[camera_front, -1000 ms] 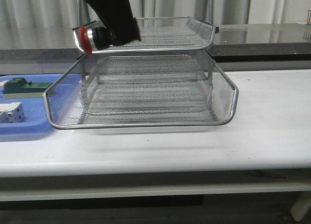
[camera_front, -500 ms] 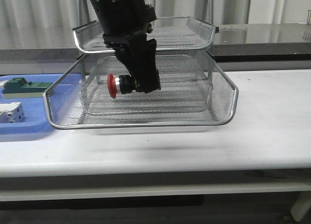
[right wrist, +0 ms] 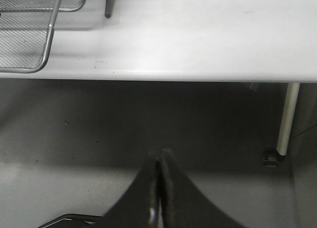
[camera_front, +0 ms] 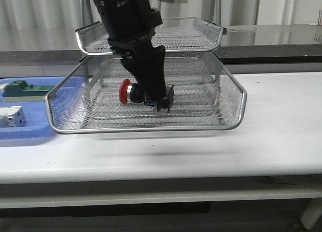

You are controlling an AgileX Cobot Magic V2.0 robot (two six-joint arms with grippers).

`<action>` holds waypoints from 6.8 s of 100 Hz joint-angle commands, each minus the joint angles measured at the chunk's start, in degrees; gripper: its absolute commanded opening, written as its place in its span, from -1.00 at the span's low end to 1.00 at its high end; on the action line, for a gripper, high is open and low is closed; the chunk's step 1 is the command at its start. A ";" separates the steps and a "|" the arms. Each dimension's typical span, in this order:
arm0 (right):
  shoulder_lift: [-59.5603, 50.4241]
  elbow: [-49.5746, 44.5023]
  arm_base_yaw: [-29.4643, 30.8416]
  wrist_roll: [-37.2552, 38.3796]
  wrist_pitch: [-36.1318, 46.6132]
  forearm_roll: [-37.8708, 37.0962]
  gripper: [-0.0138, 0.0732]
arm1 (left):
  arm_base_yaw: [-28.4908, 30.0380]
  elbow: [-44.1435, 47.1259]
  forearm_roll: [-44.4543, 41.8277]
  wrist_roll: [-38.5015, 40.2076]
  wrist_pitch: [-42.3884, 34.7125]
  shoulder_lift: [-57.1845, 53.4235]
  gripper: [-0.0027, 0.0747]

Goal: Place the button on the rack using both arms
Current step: 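Open the left gripper, release the button, and withdraw the left arm, then bring the right gripper to the front edge of the pulled-out tier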

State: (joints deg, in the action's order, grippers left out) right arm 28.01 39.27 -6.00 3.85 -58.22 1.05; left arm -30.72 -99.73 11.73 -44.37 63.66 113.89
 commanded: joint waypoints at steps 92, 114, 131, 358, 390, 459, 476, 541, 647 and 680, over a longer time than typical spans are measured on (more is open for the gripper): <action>0.30 1.92 0.09 -0.12 3.42 -0.35 -0.84 | 0.51 -8.74 1.68 11.77 9.32 -12.84 0.42; 0.30 1.92 0.09 -0.12 3.42 -0.35 -0.84 | 4.26 -3.23 1.56 14.52 9.32 -20.56 0.42; 0.30 1.92 0.09 -0.12 3.42 -0.35 -0.84 | 9.87 4.23 2.30 16.18 9.18 -27.67 0.42; 0.30 1.92 0.09 -0.12 3.42 -0.35 -0.84 | 29.00 82.05 20.70 17.53 -53.31 -102.58 -0.78; 0.30 1.92 0.09 -0.12 3.42 -0.35 -0.84 | 29.00 82.05 20.63 17.53 -54.08 -102.58 -0.98; 0.30 1.92 0.09 -0.12 4.60 2.22 -0.84 | 29.00 82.05 20.63 17.53 -54.08 -102.58 -0.98; 2.38 1.92 0.09 -1.42 6.96 7.24 -0.84 | 29.00 82.05 20.63 17.53 -54.08 -102.58 -0.98; 32.39 1.92 -9.36 -11.46 18.72 26.92 -0.83 | 29.00 82.05 20.63 17.53 -54.08 -102.58 -0.98; 62.46 16.08 -34.37 -11.36 31.05 23.02 -0.81 | 29.00 82.05 20.63 17.53 -54.08 -102.58 -0.98; 67.21 20.59 -34.18 -11.36 32.17 18.03 -0.81 | 29.00 82.05 20.63 17.53 -54.08 -102.58 -0.98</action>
State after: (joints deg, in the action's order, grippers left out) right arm 96.44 57.30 -40.39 -6.86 -28.33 20.55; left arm -1.79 -15.97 31.48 -27.37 13.77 10.83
